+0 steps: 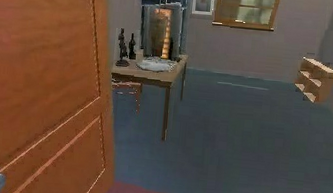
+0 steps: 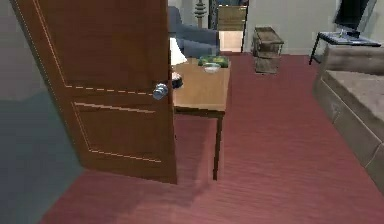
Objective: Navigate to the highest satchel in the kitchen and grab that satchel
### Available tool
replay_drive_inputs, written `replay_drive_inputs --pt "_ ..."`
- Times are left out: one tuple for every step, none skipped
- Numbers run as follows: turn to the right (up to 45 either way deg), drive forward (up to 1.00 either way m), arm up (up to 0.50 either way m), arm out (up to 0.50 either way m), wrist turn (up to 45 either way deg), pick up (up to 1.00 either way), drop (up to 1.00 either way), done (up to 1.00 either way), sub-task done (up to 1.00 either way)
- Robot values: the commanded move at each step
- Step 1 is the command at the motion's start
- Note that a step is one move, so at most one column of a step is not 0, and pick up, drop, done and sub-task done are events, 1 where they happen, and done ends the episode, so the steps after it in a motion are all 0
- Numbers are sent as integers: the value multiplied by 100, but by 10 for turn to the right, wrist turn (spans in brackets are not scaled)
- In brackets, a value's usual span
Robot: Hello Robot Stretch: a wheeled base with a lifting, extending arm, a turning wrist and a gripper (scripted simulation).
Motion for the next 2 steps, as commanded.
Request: replay_drive_inputs --pt "-30 0 0 0 0 0 0 0 0" --pt "60 0 0 0 0 0 0 0 0"
